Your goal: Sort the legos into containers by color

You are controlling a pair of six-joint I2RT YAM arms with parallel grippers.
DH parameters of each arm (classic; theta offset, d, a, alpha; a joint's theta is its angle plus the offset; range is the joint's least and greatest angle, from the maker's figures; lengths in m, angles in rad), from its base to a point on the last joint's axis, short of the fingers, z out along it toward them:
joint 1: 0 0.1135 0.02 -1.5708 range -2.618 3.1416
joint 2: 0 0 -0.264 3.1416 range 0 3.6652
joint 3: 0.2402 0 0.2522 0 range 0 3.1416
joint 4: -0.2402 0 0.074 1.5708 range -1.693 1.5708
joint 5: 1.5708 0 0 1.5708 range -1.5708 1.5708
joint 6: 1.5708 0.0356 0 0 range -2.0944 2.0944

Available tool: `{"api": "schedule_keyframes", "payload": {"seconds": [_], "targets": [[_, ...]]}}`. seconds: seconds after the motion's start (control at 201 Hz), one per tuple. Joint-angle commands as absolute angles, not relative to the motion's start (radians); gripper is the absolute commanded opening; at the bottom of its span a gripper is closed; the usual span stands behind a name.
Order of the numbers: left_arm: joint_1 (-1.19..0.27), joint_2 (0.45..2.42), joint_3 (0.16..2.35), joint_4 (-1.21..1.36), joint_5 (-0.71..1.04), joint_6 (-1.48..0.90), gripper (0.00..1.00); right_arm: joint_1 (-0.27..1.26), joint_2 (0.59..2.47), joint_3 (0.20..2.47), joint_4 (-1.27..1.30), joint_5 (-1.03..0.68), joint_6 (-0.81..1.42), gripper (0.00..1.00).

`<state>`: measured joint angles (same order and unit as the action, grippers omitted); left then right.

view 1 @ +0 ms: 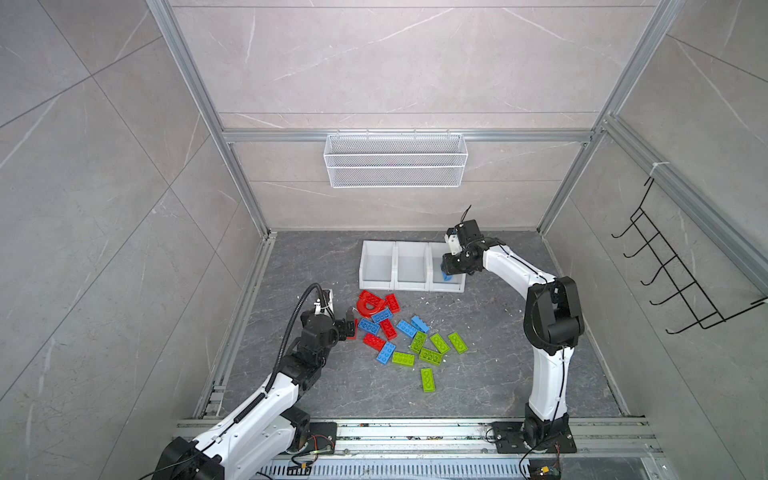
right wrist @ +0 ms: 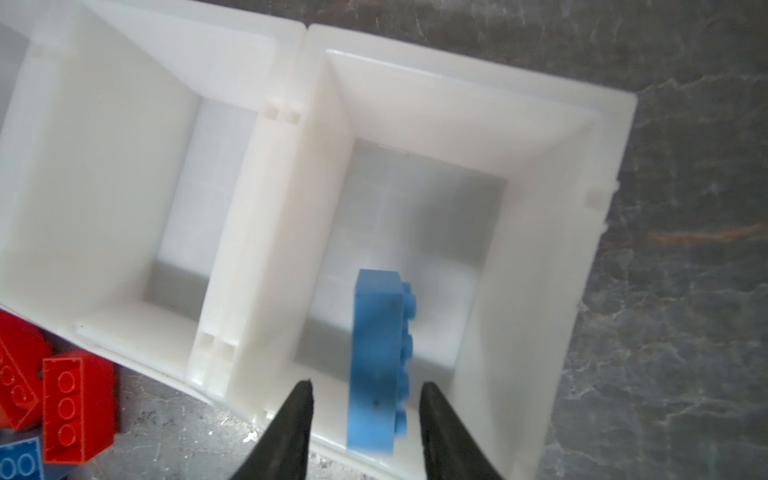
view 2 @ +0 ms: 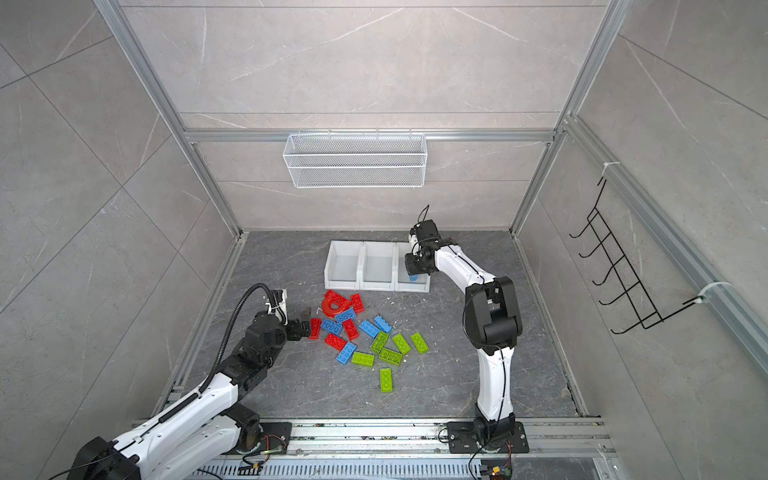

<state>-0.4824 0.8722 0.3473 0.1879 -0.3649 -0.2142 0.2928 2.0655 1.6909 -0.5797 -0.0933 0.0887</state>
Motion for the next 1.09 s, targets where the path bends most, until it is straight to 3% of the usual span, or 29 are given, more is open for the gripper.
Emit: {"api": "schedule_keyframes", "payload": {"seconds": [0.0, 0.234, 0.488, 0.632, 0.731, 1.09], "targets": [[-0.479, 0.872, 0.358, 0.225, -0.378, -0.228, 1.0, 0.292, 2.028, 1.721, -0.589, -0.075, 0.097, 0.5], [-0.479, 0.862, 0.358, 0.221, -0.376, -0.231, 1.0, 0.313, 1.824, 1.592, -0.618, -0.116, 0.065, 0.54], [-0.478, 0.861, 0.355, 0.218, -0.374, -0.236, 1.0, 0.5, 1.623, 1.305, -0.588, -0.127, 0.032, 0.57], [-0.479, 0.865, 0.345, 0.234, -0.371, -0.23, 1.0, 0.565, 1.627, 1.222, -0.538, -0.117, 0.054, 0.57], [-0.478, 0.864, 0.344, 0.227, -0.382, -0.234, 1.0, 0.597, 1.668, 1.205, -0.534, -0.118, 0.029, 0.62], [-0.479, 0.867, 0.333, 0.241, -0.417, -0.236, 1.0, 0.652, 1.825, 1.257, -0.546, -0.123, -0.003, 0.6]]}}
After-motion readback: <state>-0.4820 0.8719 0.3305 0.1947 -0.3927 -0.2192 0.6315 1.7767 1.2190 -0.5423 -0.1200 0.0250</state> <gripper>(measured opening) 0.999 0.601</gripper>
